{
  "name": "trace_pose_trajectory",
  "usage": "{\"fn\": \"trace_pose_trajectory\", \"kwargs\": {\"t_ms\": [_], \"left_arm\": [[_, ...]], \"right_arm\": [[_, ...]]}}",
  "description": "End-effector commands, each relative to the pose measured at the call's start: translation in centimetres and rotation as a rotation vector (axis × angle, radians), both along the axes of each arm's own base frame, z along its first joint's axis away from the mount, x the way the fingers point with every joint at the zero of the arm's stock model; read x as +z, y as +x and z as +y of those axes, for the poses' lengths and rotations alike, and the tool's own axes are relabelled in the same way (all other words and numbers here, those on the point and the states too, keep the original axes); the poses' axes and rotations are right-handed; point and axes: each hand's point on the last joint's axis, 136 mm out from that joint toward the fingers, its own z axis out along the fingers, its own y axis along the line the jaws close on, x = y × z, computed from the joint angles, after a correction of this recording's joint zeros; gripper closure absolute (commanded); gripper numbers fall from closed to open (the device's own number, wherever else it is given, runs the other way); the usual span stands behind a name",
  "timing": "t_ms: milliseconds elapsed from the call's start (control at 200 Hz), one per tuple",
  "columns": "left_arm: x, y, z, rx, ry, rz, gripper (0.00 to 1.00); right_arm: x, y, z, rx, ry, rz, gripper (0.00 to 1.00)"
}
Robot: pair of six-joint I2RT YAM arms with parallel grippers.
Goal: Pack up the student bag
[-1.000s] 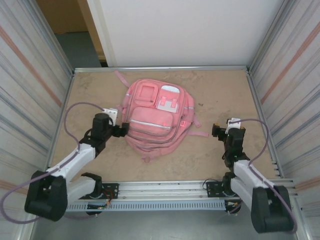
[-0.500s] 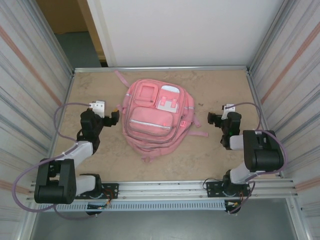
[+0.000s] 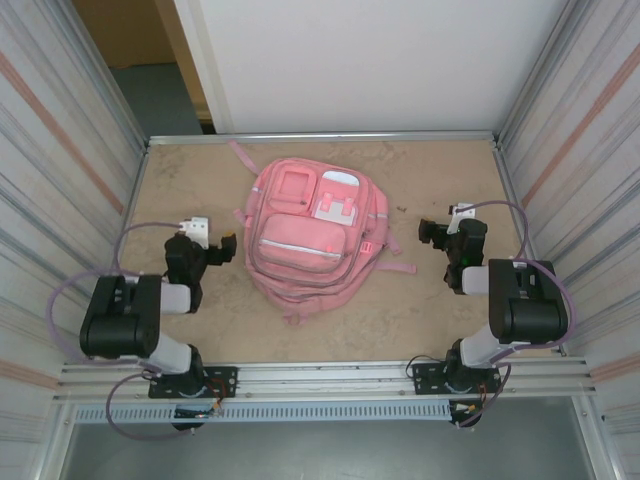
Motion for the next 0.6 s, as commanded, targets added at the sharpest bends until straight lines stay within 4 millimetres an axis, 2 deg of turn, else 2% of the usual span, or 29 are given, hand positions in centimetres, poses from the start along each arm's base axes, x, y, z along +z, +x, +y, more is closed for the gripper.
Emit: {"fn": "trace_pose_trajectory", "kwargs": {"t_ms": [0,45,115,205,596], "left_arm": [[2.6,2.6,-0.9,-0.068,0.005,-0.049,0.01],[2.2,2.7,-1.1,-0.074,0.0,-0.021,0.01],[2.2,2.8,0.0,0.002,0.019,-0.024,0.01],[2.1,2.7,-0.3,0.022,0.063,-0.01,0.01],[2.1,2.8,-0.4,0.019,0.062,-0.013,0.01]], "right_arm": [[0.2,0.2,0.2,-0.002,0.009,-0.003,0.01],[0.2,0.2,0.2,-0.001,0.008,-0.004,0.01],[0.2,0.2,0.2,-0.002,0.008,-0.002,0.01],[0.2,0.2,0.2,-0.002,0.013,-0.002,0.01],[0.2,0.2,0.1,-0.001,0.014,0.0,0.01]]}}
